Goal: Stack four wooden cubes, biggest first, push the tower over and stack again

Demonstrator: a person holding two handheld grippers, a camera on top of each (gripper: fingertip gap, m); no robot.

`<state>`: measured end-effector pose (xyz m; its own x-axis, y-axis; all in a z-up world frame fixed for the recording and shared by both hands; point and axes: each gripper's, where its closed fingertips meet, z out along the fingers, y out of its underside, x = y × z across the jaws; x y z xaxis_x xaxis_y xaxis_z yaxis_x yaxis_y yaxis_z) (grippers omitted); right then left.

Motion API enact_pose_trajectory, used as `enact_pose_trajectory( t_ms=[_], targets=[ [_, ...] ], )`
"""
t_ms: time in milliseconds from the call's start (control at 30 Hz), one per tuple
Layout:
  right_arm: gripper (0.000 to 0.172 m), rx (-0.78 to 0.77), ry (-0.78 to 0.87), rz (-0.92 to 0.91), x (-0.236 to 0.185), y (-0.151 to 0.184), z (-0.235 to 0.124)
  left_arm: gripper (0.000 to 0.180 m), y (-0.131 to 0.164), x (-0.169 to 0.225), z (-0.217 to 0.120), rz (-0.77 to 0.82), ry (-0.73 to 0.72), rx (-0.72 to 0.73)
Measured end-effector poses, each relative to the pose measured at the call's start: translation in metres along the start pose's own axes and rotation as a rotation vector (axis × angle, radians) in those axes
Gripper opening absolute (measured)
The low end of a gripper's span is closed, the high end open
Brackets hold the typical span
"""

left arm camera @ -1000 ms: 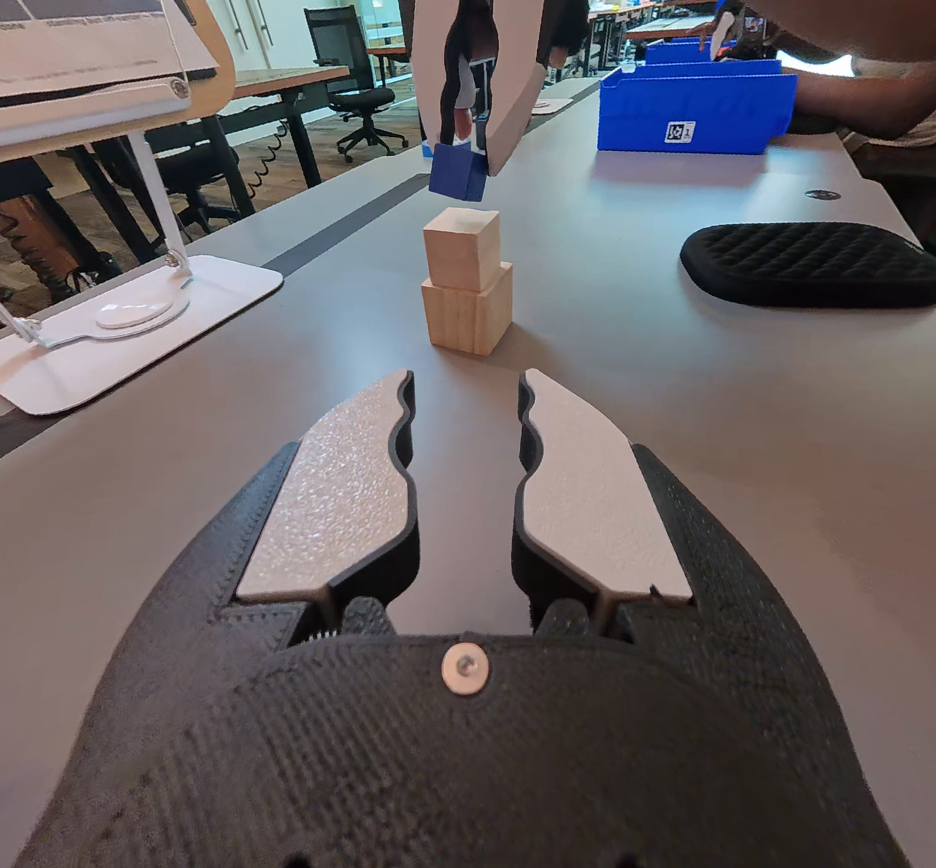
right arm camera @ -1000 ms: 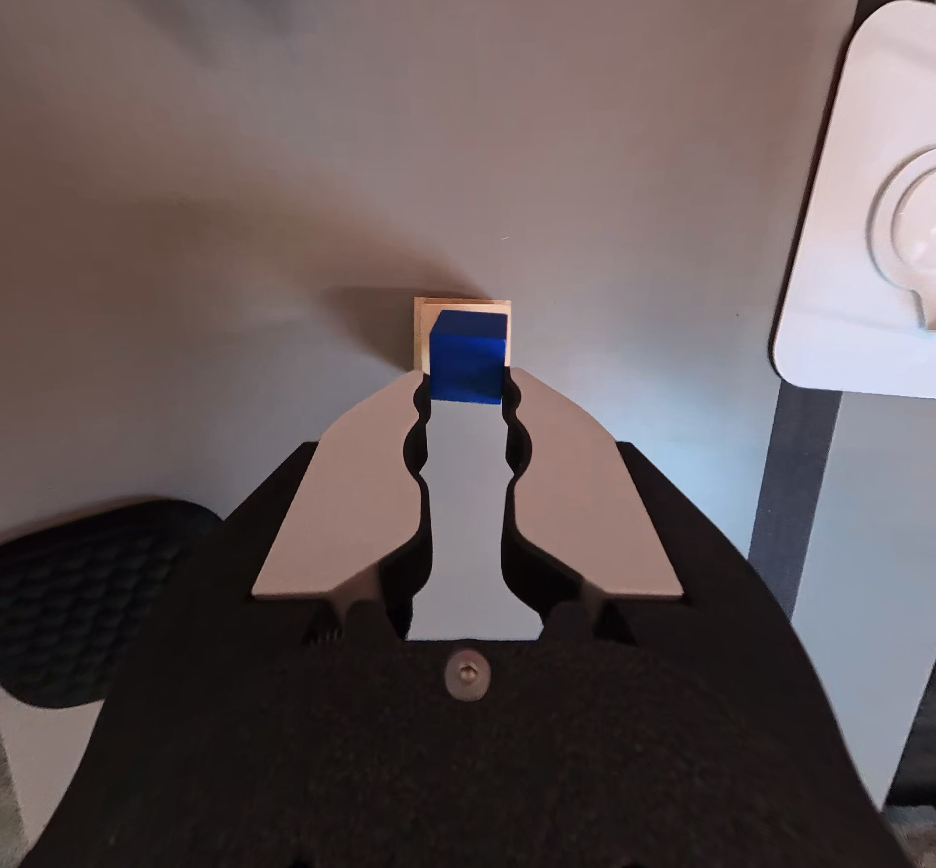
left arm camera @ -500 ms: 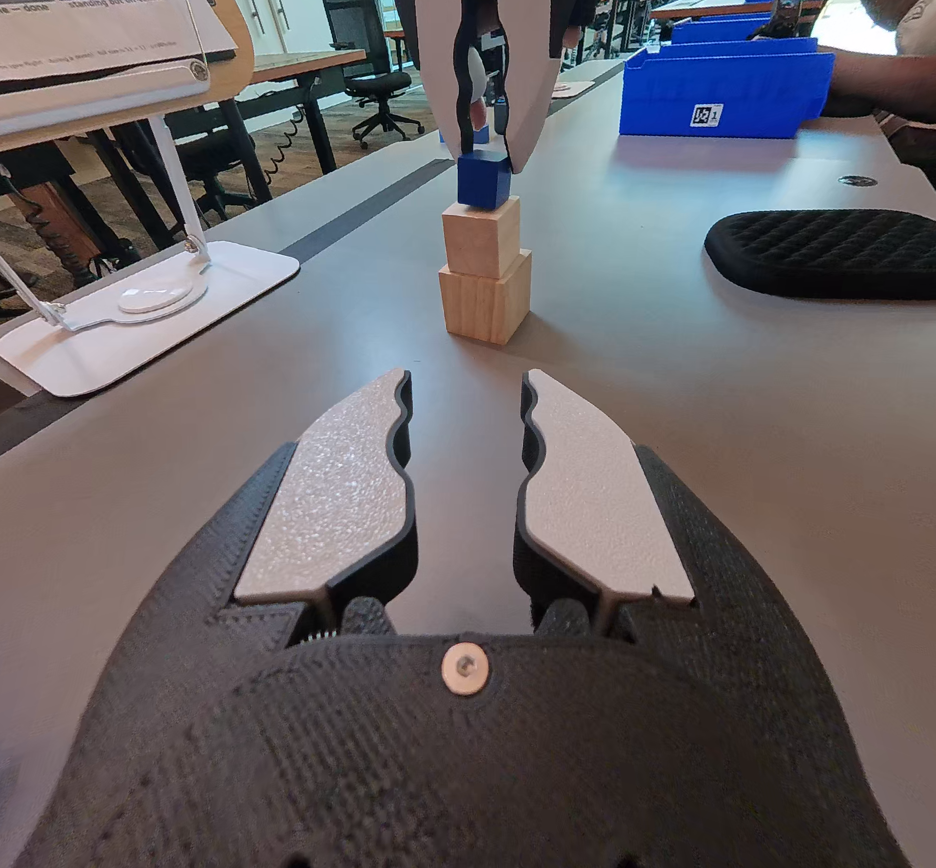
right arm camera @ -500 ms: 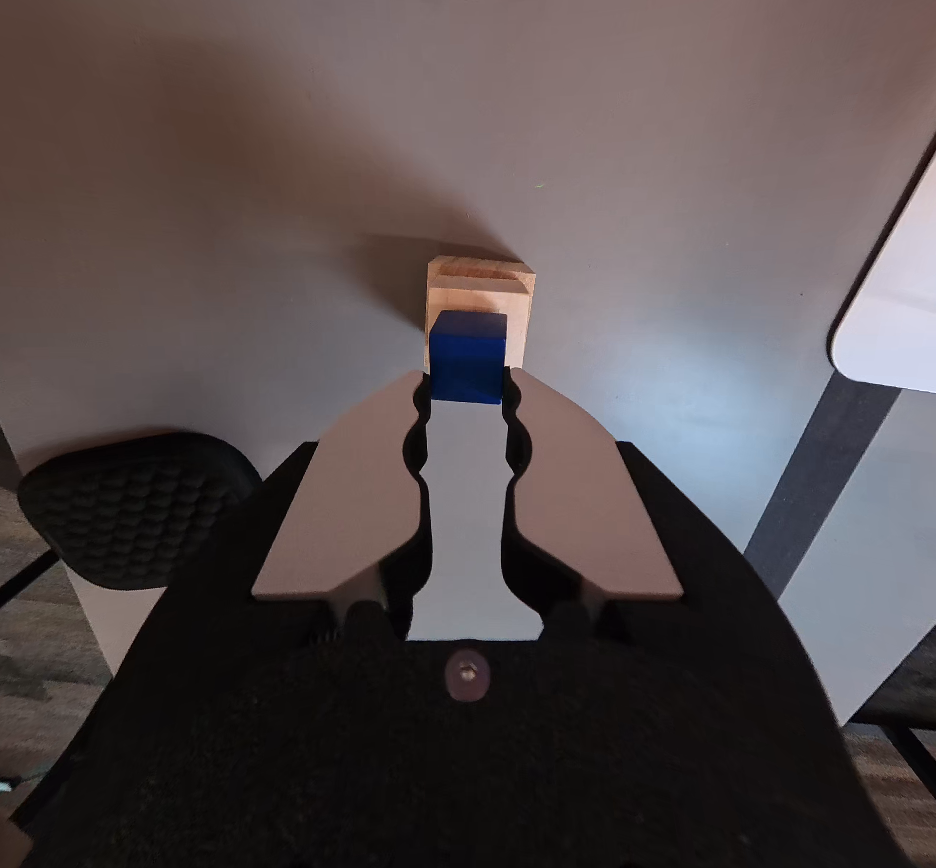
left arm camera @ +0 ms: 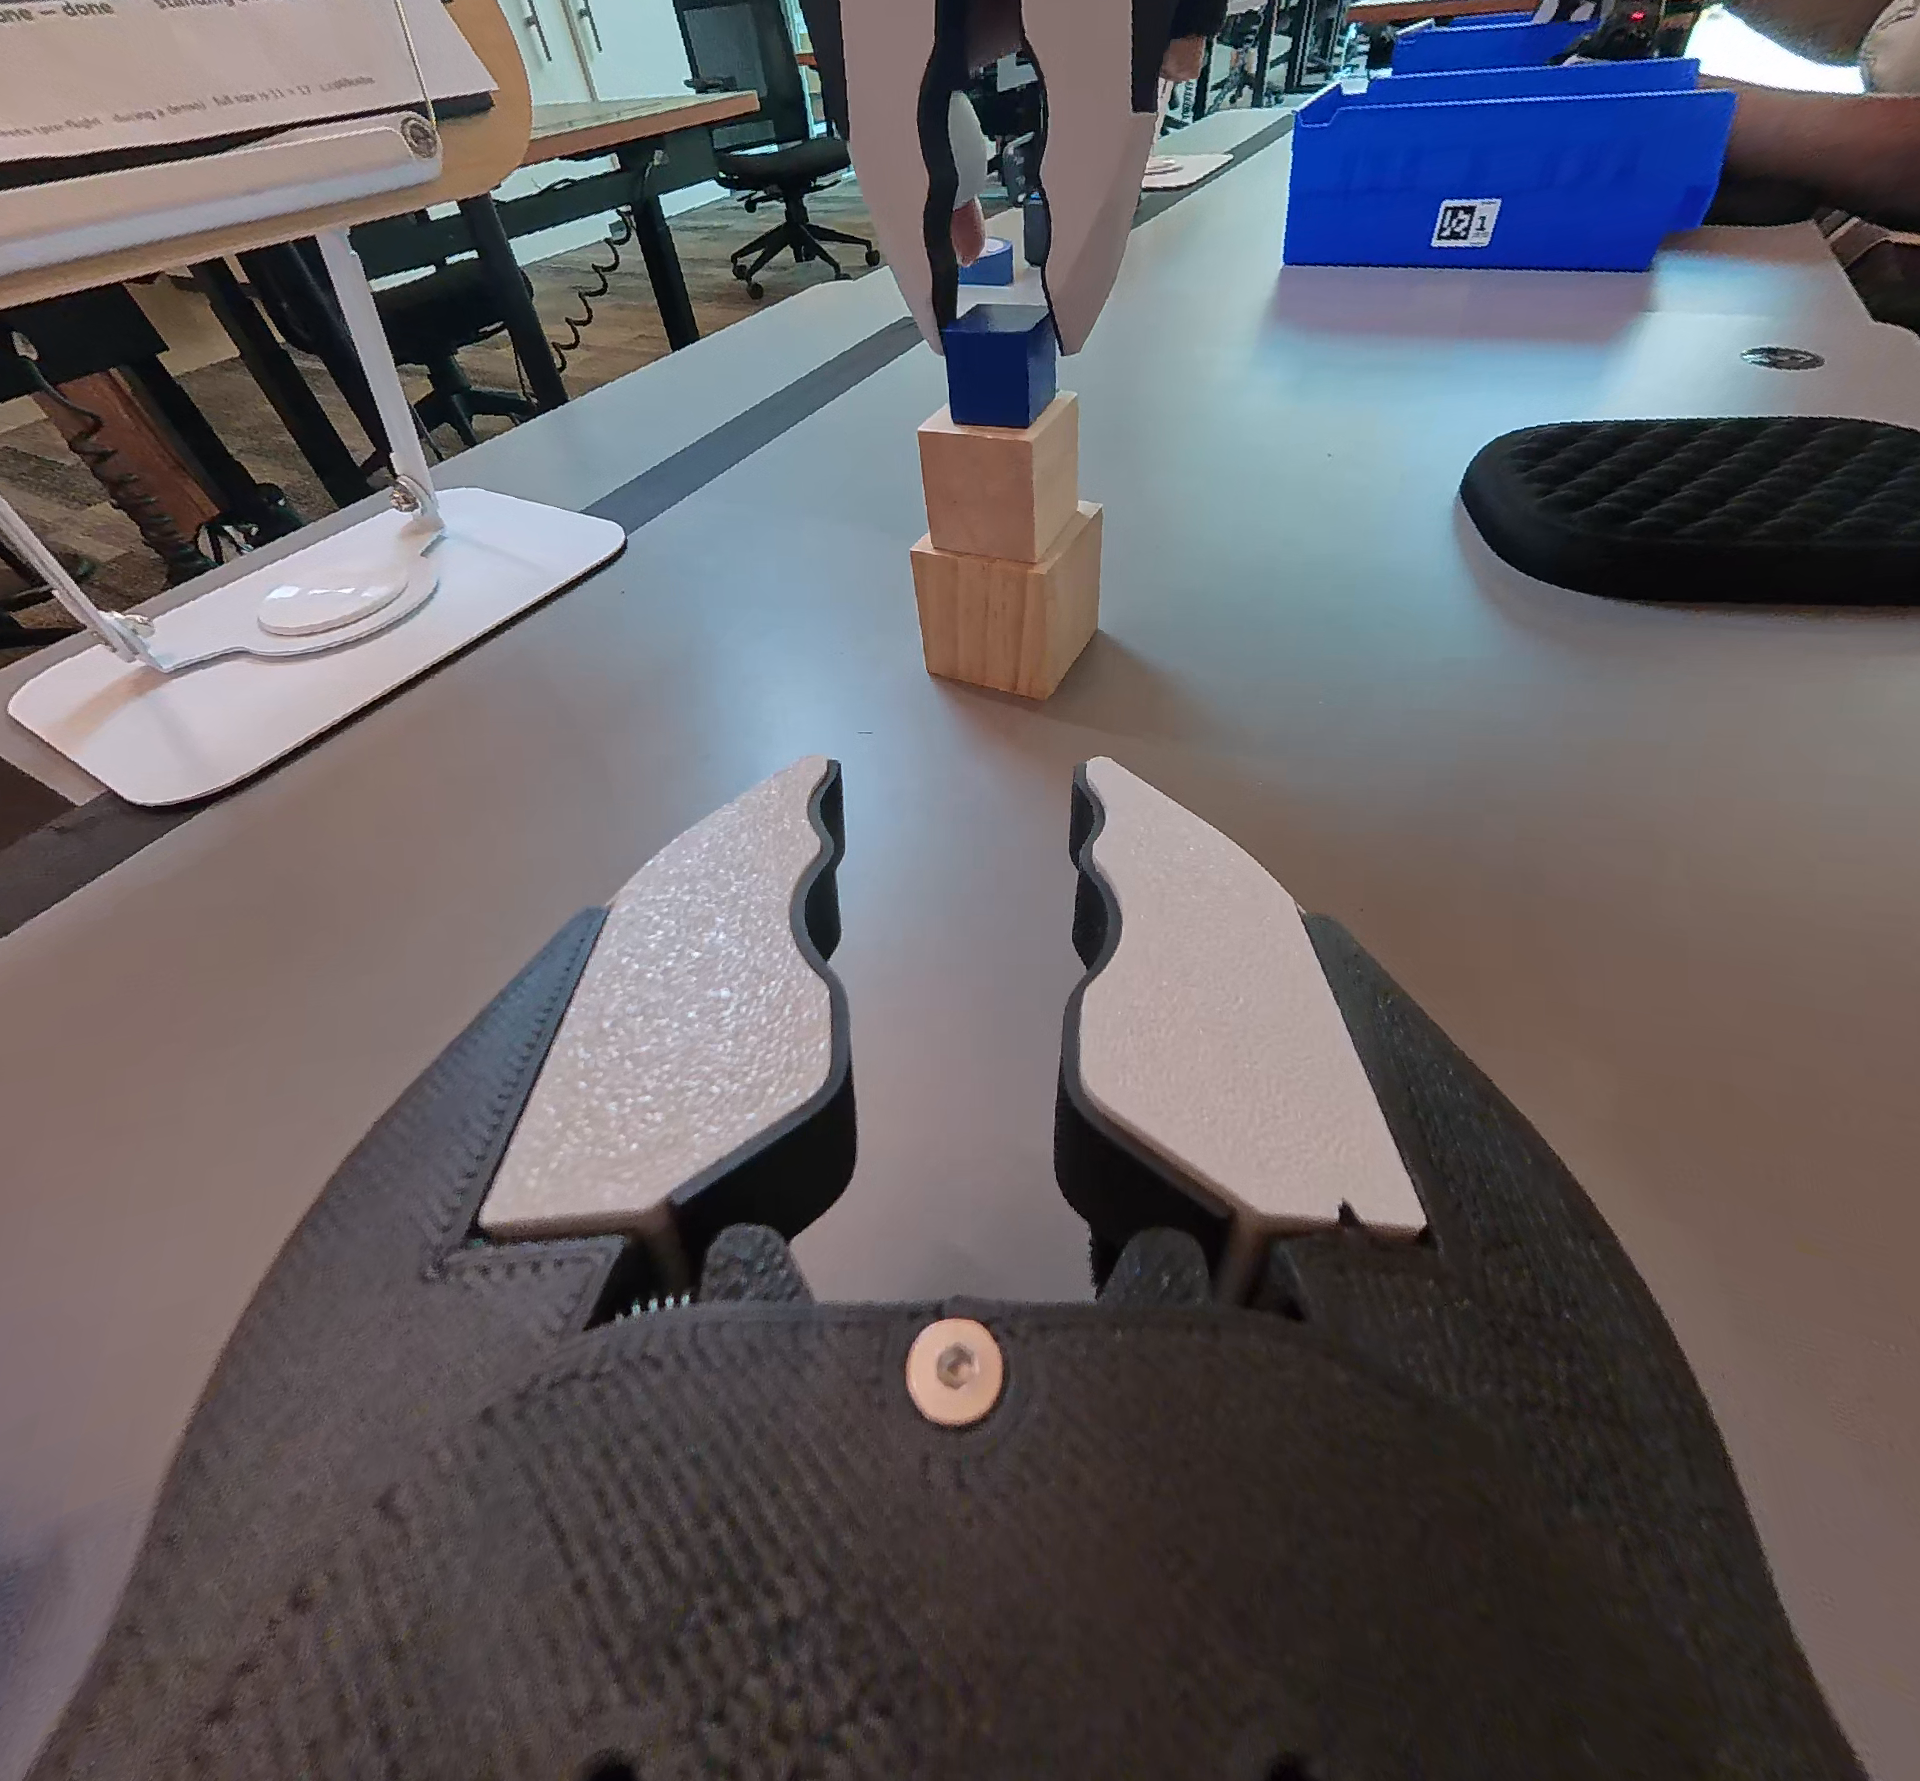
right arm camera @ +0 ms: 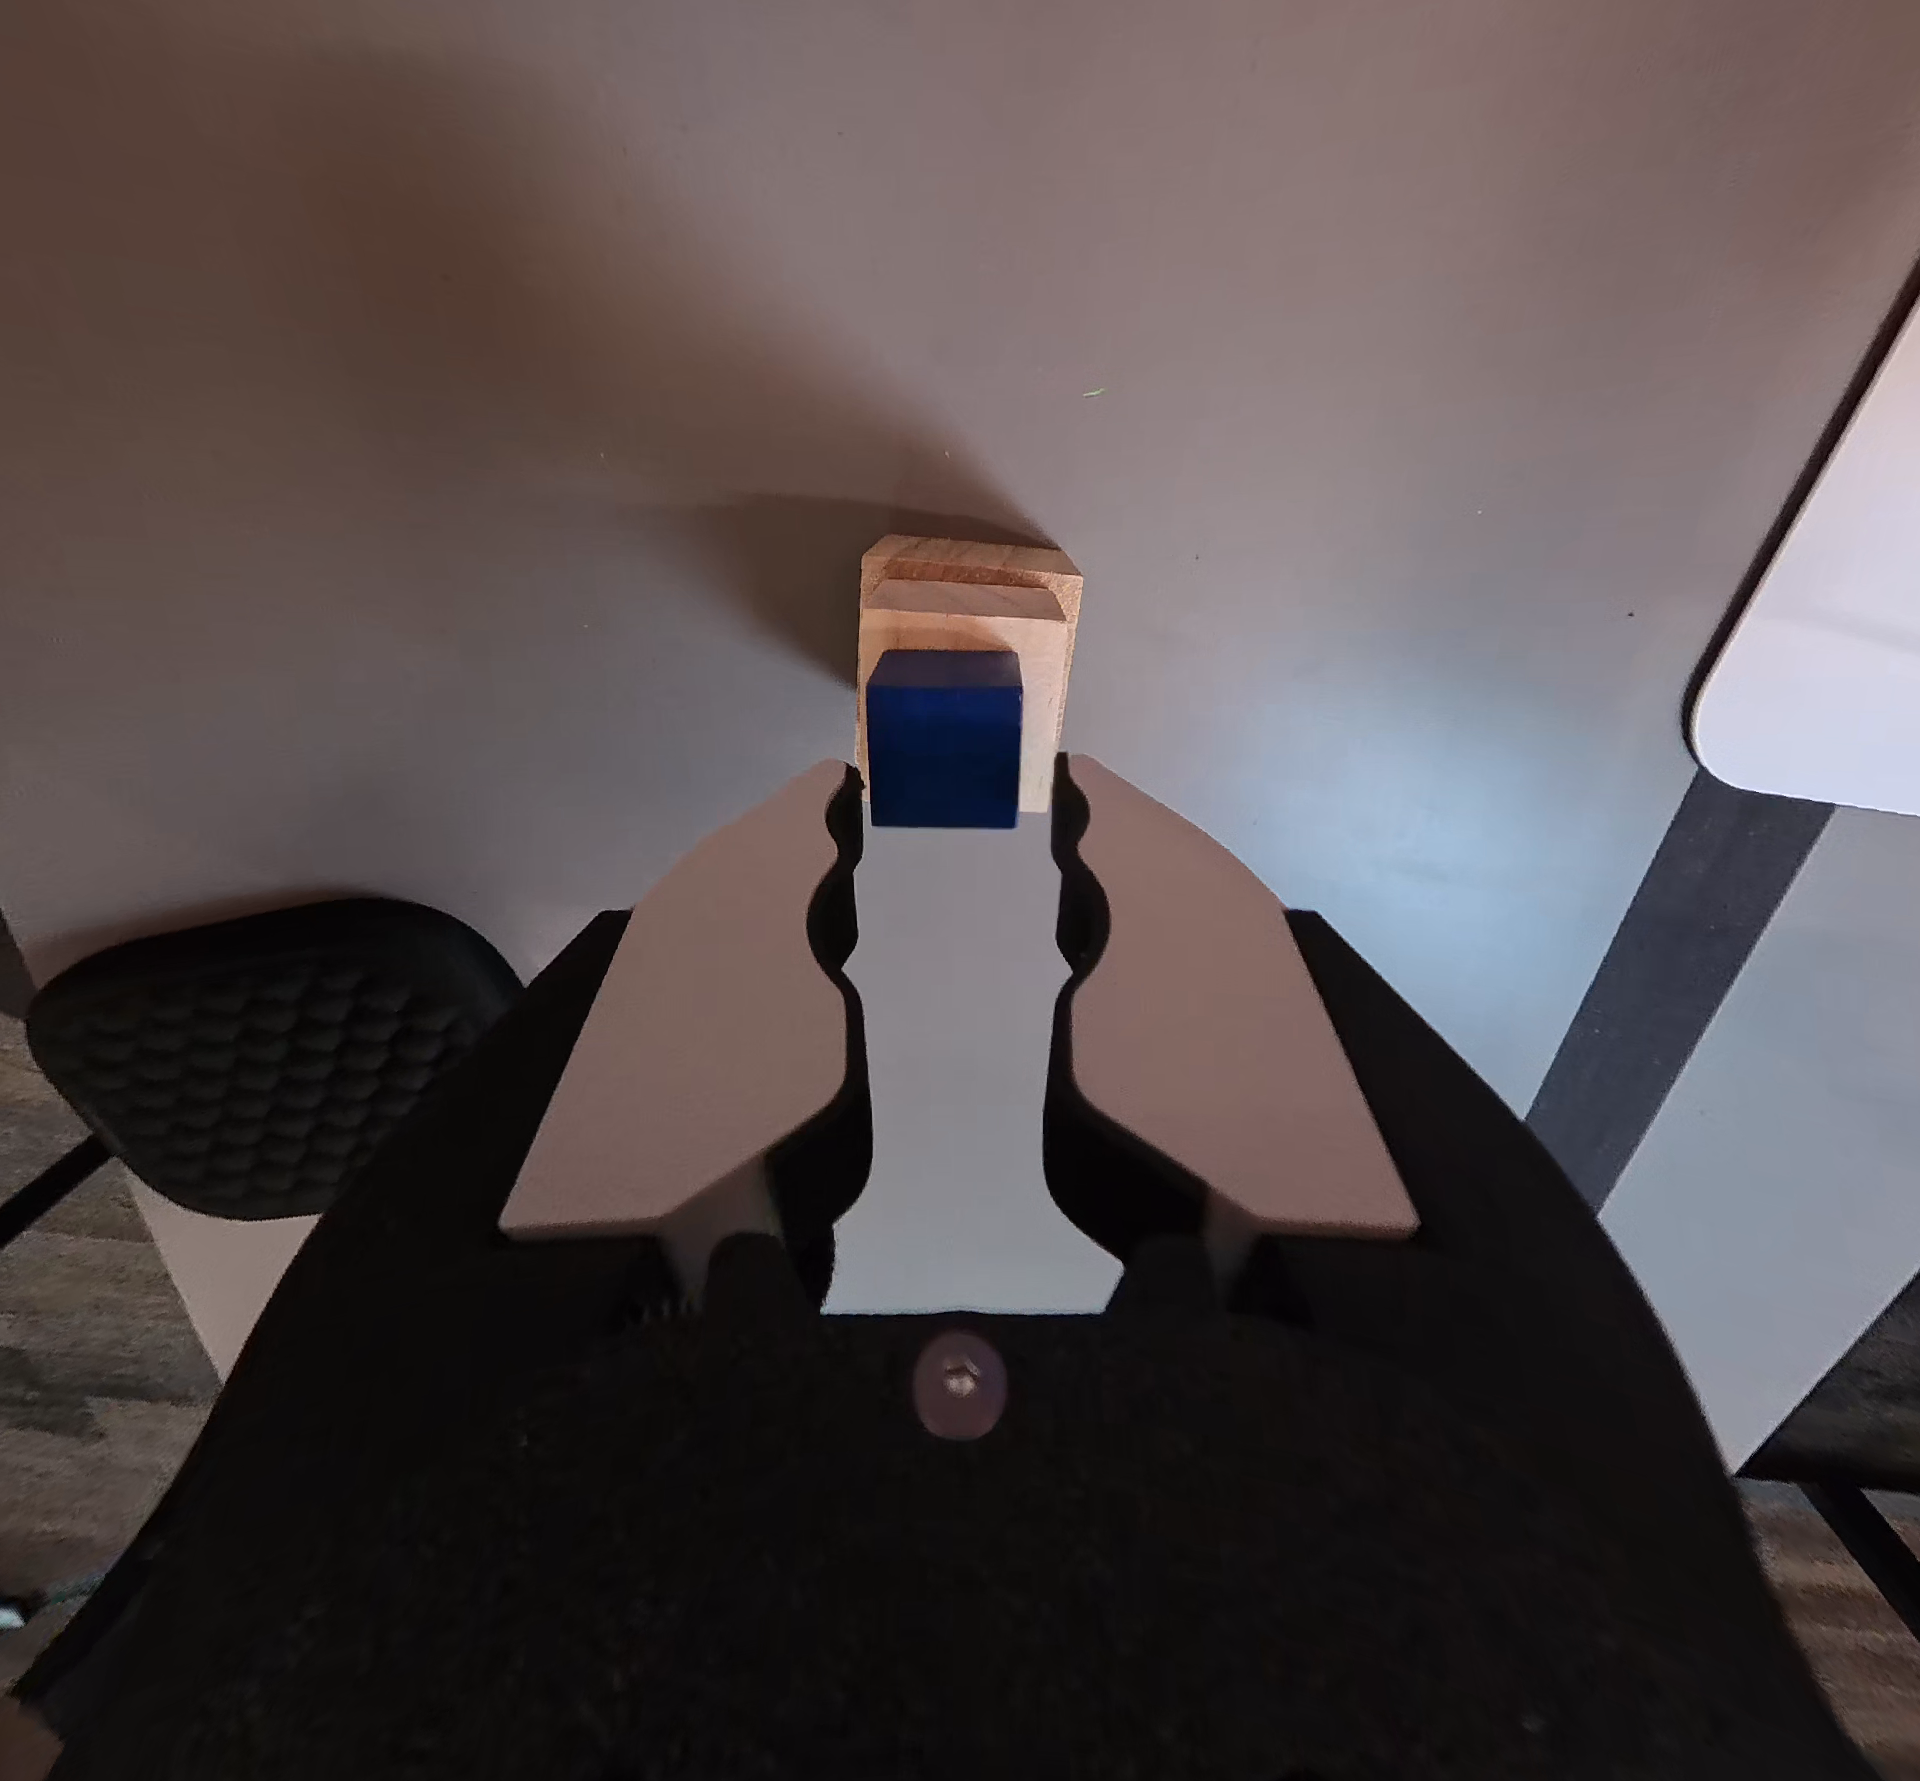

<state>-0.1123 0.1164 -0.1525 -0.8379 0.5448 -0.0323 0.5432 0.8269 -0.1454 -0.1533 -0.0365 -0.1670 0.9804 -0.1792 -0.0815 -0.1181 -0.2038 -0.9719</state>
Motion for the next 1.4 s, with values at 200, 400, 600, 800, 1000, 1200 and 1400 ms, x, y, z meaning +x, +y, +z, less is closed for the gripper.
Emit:
enact_pose_trajectory(
  t_ms=[200,400,600,800,1000,1200,1400],
  targets=[
    [0.037,0.186,0.093,0.012,0.001,-0.013,-0.029,0.042,-0.006,-0.023,-0.012,0.022,-0.098,0.002],
    [0.038,0.628,0.334,0.002,-0.011,-0.039,-0.086,0.041,0.024,-0.072,-0.033,-0.080,-0.275,-0.187],
    [0.038,0.861,0.397,0.066,-0.039,-0.026,-0.086,0.046,0.078,-0.086,-0.040,-0.119,-0.320,-0.475],
    [0.035,0.957,0.330,0.098,-0.068,-0.018,-0.055,0.035,0.097,-0.085,-0.033,-0.154,-0.328,-0.568],
    [0.033,0.982,0.267,0.087,-0.083,-0.032,-0.028,0.022,0.061,-0.065,-0.014,-0.051,-0.221,-0.422],
    [0.035,0.903,0.260,0.015,-0.098,-0.061,0.000,0.022,0.008,0.023,0.006,0.167,0.020,-0.211],
    [0.036,0.854,0.230,-0.047,-0.112,-0.091,0.029,0.022,0.006,0.075,0.025,0.285,0.135,-0.197]
  ],
)
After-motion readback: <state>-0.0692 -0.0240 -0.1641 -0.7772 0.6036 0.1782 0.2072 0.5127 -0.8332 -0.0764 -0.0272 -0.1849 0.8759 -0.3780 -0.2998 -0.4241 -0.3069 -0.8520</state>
